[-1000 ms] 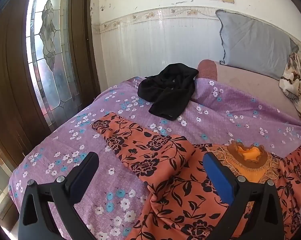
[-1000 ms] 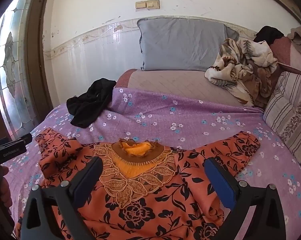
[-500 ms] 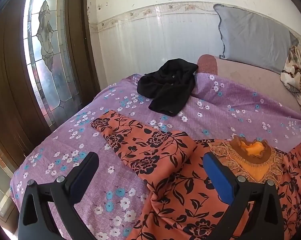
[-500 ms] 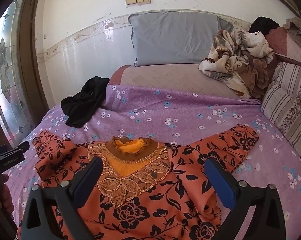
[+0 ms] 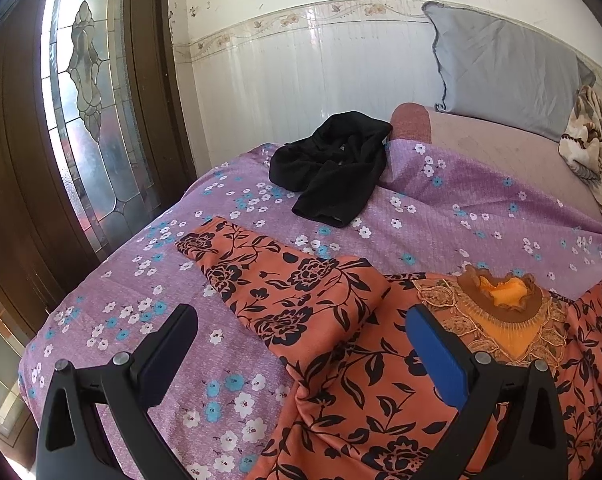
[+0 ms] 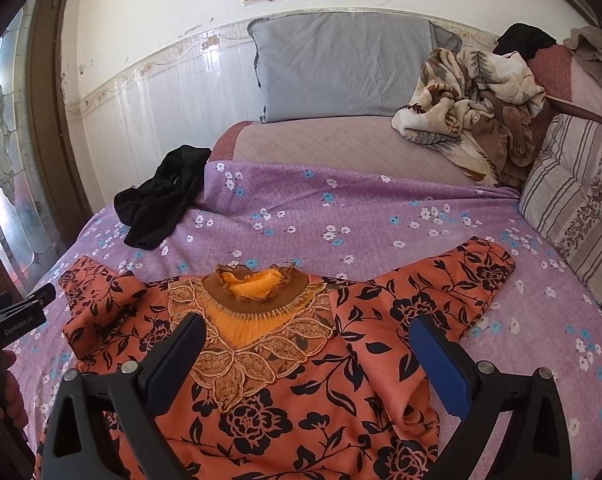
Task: Fold small clothes
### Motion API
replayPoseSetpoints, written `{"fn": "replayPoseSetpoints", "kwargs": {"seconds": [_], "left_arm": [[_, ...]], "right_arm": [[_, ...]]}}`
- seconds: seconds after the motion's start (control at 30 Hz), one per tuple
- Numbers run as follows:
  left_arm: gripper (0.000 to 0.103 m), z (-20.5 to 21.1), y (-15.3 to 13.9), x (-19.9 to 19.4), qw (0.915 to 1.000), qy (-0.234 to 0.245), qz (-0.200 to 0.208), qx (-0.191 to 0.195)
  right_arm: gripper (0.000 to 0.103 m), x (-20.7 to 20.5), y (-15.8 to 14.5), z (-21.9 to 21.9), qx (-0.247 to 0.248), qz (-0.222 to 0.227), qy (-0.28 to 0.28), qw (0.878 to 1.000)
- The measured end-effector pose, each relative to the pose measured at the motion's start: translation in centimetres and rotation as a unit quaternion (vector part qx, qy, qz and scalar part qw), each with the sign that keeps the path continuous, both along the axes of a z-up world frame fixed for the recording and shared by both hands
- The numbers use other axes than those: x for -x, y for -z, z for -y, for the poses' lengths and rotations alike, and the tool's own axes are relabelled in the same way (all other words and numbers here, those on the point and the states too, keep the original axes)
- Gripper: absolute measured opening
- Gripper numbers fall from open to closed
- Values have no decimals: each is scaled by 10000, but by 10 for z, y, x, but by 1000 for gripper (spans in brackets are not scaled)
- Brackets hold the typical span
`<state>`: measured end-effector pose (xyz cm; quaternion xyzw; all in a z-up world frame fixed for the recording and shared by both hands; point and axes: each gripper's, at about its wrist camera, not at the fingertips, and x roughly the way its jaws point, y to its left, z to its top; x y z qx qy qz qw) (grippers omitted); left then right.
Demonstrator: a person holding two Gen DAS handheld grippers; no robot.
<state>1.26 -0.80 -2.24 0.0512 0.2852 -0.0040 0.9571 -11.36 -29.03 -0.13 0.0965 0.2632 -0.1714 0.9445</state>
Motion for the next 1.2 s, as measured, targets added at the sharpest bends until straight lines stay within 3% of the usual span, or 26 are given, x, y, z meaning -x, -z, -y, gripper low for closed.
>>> {"fn": "replayPoseSetpoints", "kwargs": {"seconds": [1.2], "left_arm": [[103,15,6,0,9997,188,-43,-160]], "right_arm": [[103,-4,6,12,-175,-131,85,9997]]}}
